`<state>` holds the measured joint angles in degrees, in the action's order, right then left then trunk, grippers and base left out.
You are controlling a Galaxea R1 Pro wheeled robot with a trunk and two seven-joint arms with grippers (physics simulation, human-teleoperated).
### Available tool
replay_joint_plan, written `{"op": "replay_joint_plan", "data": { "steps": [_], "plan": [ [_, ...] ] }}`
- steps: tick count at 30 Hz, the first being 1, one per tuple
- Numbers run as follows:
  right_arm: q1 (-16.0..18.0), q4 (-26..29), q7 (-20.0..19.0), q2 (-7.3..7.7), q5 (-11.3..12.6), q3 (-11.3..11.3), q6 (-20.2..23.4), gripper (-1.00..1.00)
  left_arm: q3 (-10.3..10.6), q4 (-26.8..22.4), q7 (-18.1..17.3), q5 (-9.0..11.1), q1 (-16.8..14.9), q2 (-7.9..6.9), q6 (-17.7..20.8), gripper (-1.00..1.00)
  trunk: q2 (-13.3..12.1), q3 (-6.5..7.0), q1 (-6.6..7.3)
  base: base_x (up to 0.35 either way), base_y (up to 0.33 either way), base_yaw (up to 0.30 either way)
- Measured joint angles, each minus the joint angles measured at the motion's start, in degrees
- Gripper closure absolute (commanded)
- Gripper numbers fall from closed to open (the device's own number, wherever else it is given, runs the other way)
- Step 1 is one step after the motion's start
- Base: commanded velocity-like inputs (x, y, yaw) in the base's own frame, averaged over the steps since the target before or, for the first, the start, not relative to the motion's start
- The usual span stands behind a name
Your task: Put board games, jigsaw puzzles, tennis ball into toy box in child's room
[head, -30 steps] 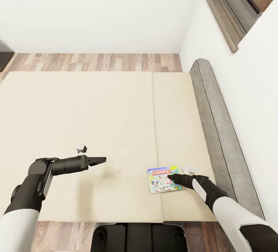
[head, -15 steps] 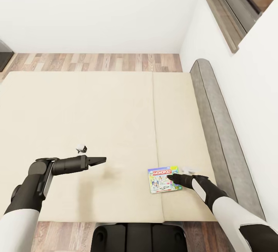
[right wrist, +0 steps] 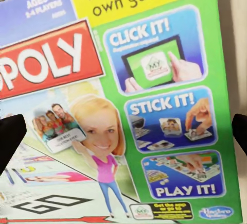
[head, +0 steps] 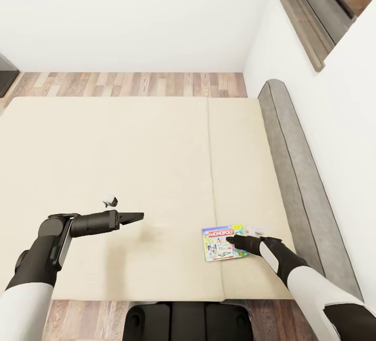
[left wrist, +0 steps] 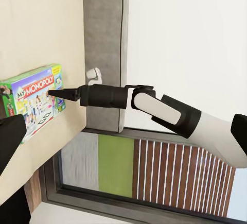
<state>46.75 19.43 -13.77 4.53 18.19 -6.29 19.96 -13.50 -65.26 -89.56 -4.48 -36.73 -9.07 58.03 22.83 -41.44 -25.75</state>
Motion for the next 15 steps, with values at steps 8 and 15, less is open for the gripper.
{"op": "replay_joint_plan", "data": {
  "steps": [8, 15],
  "plan": [
    [0.0, 0.0, 0.0, -0.03, 0.1, 0.0, 0.0, -1.00, 0.0, 0.0, 0.0, 0.0, 0.0, 0.00, 0.0, -1.00, 0.0, 0.00, 0.00, 0.000, 0.028, 0.000],
    [0.0, 0.0, 0.0, -0.04, 0.1, 0.0, 0.0, -1.00, 0.0, 0.0, 0.0, 0.0, 0.0, 0.00, 0.0, -1.00, 0.0, 0.00, 0.00, 0.000, 0.043, 0.000]
  ]
}}
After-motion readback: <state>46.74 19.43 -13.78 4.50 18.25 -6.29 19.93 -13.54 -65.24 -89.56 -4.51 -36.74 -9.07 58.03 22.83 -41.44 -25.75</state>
